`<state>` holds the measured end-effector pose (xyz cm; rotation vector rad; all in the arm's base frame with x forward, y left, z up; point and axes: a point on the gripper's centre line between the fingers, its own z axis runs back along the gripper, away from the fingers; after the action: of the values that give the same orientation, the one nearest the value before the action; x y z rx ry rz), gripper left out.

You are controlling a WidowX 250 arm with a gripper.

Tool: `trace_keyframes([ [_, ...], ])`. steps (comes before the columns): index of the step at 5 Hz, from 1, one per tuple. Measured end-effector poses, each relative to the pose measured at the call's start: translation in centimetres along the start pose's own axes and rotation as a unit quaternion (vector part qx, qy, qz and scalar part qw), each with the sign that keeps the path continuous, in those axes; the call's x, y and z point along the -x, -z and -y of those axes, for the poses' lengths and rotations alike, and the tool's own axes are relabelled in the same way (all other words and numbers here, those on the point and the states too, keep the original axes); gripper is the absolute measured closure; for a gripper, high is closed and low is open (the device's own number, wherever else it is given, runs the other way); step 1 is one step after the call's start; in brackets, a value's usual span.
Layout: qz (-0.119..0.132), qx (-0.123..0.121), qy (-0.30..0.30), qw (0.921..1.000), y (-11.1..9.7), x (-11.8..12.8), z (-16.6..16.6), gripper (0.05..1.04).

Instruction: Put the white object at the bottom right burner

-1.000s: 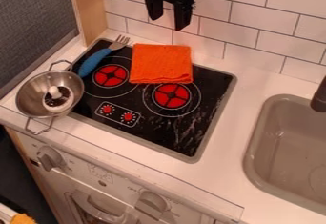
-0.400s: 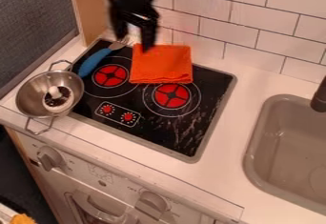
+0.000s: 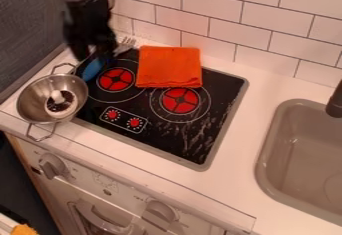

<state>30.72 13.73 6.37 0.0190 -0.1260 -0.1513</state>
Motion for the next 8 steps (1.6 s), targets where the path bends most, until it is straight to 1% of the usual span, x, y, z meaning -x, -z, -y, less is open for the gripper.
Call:
trace_keyframes([
  [1,-0.044,0.005,0.002,0.9990,1.0,2.5,0.0,0.083],
  [2,-0.087,-0.005,-0.013,0.9962,1.3,4.5,-0.5,0.083],
  [3,-0.149,-0.030,-0.037,0.9877,0.5,6.2,-1.1,0.083],
  [4,-0.161,-0.038,-0.046,0.9852,0.4,6.5,-1.4,0.083],
  [5,-0.193,-0.047,-0.054,0.9785,1.3,6.5,-1.5,0.083],
  [6,-0.214,-0.056,-0.075,0.9723,1.9,6.7,-1.7,0.159],
  [7,-0.226,-0.060,-0.087,0.9683,2.2,6.7,-1.8,0.420],
  [8,-0.227,-0.060,-0.092,0.9678,2.1,6.6,-1.8,0.723],
])
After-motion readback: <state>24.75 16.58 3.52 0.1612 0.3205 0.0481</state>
